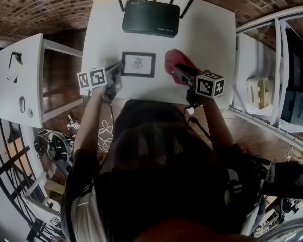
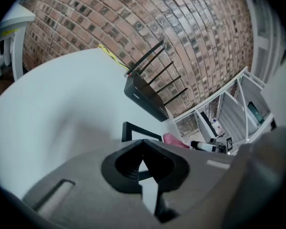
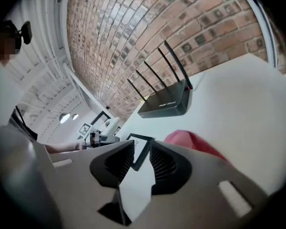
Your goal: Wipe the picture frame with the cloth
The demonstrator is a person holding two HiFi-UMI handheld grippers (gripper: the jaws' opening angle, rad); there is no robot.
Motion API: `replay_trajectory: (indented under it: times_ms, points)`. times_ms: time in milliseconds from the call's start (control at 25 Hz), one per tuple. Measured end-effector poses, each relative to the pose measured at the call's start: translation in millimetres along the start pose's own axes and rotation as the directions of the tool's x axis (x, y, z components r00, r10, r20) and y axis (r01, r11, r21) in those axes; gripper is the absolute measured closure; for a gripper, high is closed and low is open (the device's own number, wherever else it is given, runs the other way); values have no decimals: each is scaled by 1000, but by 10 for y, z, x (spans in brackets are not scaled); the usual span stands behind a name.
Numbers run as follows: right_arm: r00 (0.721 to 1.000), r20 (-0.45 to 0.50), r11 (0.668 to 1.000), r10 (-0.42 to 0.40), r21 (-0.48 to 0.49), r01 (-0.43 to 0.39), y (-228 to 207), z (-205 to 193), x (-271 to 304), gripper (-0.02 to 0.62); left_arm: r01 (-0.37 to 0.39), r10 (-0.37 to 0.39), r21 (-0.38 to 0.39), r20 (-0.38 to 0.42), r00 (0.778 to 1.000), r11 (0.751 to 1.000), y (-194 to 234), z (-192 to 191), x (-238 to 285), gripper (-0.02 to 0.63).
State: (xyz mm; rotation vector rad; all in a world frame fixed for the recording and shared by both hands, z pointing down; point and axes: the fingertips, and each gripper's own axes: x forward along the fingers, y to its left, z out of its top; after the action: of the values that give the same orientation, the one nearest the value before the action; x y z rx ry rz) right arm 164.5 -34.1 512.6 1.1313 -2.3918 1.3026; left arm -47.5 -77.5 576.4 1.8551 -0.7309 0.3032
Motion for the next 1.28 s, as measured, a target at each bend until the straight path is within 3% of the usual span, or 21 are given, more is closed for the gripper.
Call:
replay_trajectory:
  times_ms: [120,240,360,520,680,760,800,840,920,1280]
  points:
    - [989,-39,975,-146,-175,137,-235,2,-143,448,-36,35,89,18,999,995,-114,11,2,603]
    - [955,-99,893,-278,-393,219,-421,-79,-172,392,-58,56,168,19,998,984,-252,-12,46,604]
    - [914,-190,810,-359,-550,204,-582,-242,-117,341,-56,49,161,44,998,985,-393,-44,64,604]
    - [872,-271,758,-407,-633,157,-832,-382,-12,288,-73,65,144,56,996,987,-529,-220,52,604]
    - [858,-340,765,-386,-638,91,-1016,-454,103,300,-102,94,129,68,993,986,-608,-443,-7,604]
    - [862,-375,780,-342,-625,37,-994,-506,142,381,-119,111,110,78,991,987,-621,-547,-48,604]
    - [863,-384,778,-327,-628,15,-970,-522,148,472,-127,119,101,83,989,987,-625,-595,-68,604]
    - [865,-387,770,-321,-637,0,-952,-535,148,493,-135,127,92,88,988,987,-630,-640,-89,604]
    - [869,-383,758,-313,-652,-13,-934,-552,142,511,-151,143,76,98,985,986,-638,-718,-128,604]
    - [909,-365,762,-200,-641,-90,-656,-592,-120,523,-194,183,62,145,972,979,-553,-644,-345,604]
